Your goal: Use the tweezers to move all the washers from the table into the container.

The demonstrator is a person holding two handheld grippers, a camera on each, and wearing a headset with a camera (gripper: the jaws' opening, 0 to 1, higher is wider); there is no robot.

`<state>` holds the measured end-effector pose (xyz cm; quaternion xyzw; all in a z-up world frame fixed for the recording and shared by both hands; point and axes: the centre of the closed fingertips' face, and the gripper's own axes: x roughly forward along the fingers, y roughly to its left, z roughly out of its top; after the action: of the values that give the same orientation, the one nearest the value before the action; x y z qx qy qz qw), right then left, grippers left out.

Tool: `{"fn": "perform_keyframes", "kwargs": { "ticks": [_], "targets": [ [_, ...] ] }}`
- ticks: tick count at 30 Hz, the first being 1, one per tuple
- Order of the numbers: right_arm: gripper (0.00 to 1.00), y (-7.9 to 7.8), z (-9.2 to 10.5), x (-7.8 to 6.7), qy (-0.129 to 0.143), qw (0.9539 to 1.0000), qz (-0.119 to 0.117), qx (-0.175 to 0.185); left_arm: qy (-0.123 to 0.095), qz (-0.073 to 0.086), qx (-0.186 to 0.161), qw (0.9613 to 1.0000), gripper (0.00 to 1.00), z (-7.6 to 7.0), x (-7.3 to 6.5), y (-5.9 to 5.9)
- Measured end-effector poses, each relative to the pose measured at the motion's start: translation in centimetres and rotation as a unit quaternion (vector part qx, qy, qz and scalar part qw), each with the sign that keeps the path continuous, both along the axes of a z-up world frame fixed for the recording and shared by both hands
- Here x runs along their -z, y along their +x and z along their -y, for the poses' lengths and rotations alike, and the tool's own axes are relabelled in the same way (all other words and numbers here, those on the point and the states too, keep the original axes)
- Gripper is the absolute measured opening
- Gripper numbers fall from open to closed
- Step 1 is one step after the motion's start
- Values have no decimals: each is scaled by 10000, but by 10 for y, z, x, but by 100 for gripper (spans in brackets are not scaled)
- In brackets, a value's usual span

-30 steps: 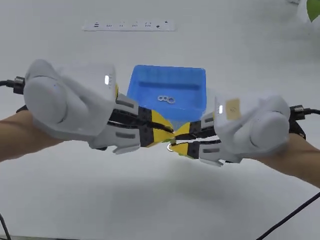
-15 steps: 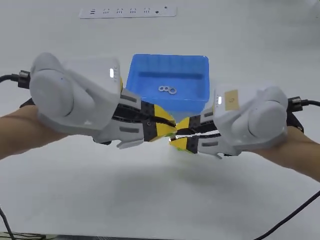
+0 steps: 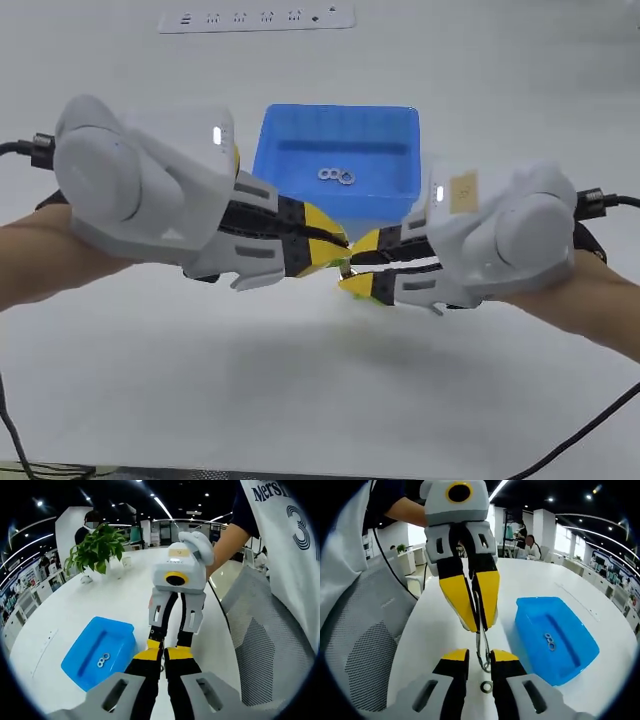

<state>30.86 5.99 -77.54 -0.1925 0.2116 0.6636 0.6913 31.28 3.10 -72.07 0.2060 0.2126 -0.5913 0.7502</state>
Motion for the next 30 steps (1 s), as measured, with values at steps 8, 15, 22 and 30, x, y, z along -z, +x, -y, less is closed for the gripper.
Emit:
{"fn": "perform_keyframes", "kwargs": {
  "ticks": [8,15,22,30],
  "targets": [
    [10,8,8,8,-295,9990,327,-97,3,-79,-14,10000,7,2,0,5],
    [9,8,10,9,-307,9993,223,-49,22,-194,44,9998,7,6,2,6],
    [9,5,10,9,-331,9991,256,-59,29,-321,40,9995,7,5,2,2],
    [9,4,10,8,-353,9990,250,-118,116,-268,94,9995,7,1,2,-1]
  ]
}}
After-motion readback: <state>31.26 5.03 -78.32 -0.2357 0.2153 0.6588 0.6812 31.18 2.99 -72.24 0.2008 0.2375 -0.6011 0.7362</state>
